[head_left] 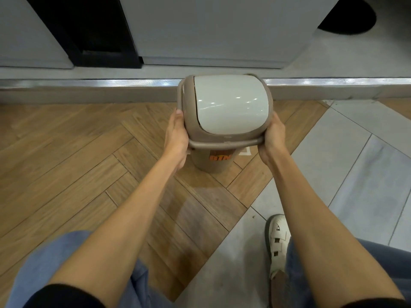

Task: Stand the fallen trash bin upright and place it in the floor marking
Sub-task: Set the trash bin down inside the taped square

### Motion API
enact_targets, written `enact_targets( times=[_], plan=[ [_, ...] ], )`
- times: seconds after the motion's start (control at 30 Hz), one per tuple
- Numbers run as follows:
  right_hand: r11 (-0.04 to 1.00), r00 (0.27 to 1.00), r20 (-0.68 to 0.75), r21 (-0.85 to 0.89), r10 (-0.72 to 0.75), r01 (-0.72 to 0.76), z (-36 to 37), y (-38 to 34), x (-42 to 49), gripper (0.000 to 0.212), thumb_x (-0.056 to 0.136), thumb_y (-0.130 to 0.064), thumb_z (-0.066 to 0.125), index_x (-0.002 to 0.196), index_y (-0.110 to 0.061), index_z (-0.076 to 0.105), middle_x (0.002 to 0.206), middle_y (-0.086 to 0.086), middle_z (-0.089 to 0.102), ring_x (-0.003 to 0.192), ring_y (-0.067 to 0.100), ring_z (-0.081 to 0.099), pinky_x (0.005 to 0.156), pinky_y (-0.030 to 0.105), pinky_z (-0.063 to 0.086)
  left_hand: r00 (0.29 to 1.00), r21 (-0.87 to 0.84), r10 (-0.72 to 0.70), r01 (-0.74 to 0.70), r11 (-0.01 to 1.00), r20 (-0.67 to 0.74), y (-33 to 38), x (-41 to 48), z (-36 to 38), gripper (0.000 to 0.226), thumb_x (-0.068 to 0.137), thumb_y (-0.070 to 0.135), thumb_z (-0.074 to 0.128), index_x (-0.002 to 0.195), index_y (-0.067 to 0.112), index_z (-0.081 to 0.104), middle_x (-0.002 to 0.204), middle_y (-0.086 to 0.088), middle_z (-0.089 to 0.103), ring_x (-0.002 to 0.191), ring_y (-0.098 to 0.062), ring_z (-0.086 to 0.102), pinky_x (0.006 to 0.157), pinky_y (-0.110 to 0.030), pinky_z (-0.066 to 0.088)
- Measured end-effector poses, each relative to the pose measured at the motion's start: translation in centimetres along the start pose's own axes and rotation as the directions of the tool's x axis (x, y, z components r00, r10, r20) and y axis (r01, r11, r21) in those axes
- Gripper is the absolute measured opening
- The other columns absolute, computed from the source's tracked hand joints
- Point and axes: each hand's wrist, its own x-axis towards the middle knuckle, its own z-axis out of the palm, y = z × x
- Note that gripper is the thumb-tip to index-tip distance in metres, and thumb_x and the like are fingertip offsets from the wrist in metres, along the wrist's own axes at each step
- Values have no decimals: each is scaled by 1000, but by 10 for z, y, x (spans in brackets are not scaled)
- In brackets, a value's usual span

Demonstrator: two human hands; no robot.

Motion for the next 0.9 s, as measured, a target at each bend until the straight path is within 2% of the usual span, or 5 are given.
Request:
enact_targets(
  times=[0.27,0.4,0.63,0.77,0.9],
  plan=[
    [996,999,-31,-83,-14,12,7,-17,52,42,99,-21,39,134,-12,60,129,9,68,121,28,62,104,47,50,999,79,28,-32,996,43,22,34,28,44,103,44,23,144,35,36,135,-9,59,118,-36,59,93,-69,47],
    [994,999,-8,-107,-35,34,11,-21,70,41,101,-22,35,130,-12,63,124,10,70,114,27,64,90,40,56,999,73,23,-25,997,32,31,50,38,43,103,43,21,139,34,42,127,-10,64,113,-37,61,94,-71,44],
    [996,999,28,-76,-40,42,24,-25,96,39,104,-22,32,126,-13,63,108,5,69,95,20,61,66,29,52,998,73,37,-40,997,42,42,69,43,43,104,40,18,138,30,42,119,-10,67,104,-38,65,75,-73,52],
    [995,998,22,-84,-56,58,28,-24,104,40,104,-20,33,129,-10,61,108,7,69,94,20,62,69,31,54,998,80,46,-50,996,44,47,75,45,41,105,37,17,130,28,48,115,-8,66,105,-36,64,73,-72,53],
    [993,998,16,-99,-66,67,30,-25,105,40,104,-20,33,131,-10,59,123,14,68,114,29,64,91,42,56,998,109,52,-56,992,37,49,77,45,41,104,33,17,124,27,53,114,-8,67,104,-35,64,70,-64,56]
  ],
)
